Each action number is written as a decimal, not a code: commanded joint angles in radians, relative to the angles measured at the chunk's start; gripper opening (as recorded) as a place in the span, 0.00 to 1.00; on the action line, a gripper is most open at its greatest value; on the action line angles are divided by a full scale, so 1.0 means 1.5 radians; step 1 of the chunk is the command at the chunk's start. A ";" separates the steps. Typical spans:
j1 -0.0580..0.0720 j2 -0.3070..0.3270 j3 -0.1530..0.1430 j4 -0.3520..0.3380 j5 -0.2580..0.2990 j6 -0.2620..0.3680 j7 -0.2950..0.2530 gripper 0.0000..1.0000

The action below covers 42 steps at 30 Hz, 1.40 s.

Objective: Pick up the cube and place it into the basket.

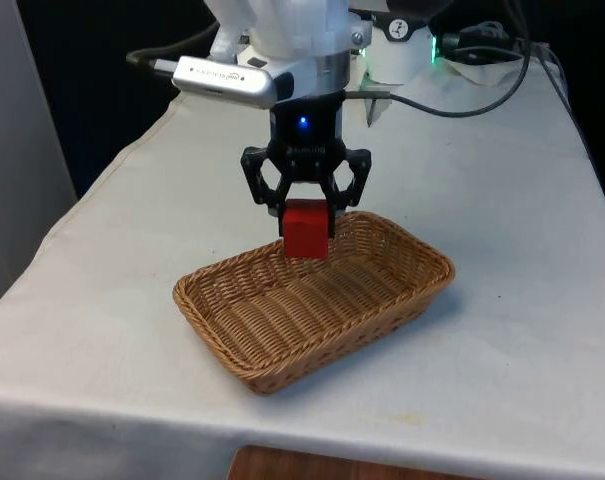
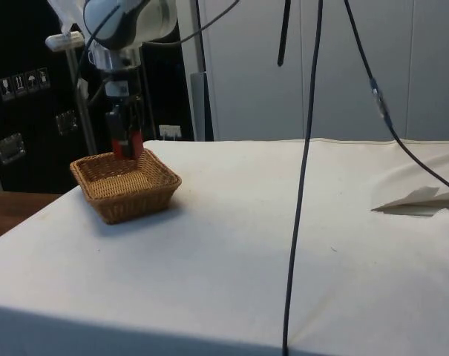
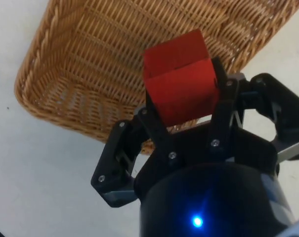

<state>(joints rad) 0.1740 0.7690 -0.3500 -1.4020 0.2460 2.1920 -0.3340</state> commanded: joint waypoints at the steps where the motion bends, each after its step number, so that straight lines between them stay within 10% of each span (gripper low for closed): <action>1: -0.003 0.003 0.004 -0.001 0.005 0.012 -0.005 0.00; 34: -0.006 0.096 0.003 0.064 0.023 0.061 -0.005 0.00; 39: -0.005 0.095 0.002 0.063 0.023 0.061 -0.004 0.26; 42: -0.005 0.095 0.001 0.063 0.022 0.061 -0.004 0.69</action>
<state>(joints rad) 0.1670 0.9130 -0.3490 -1.3090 0.2790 2.2870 -0.3400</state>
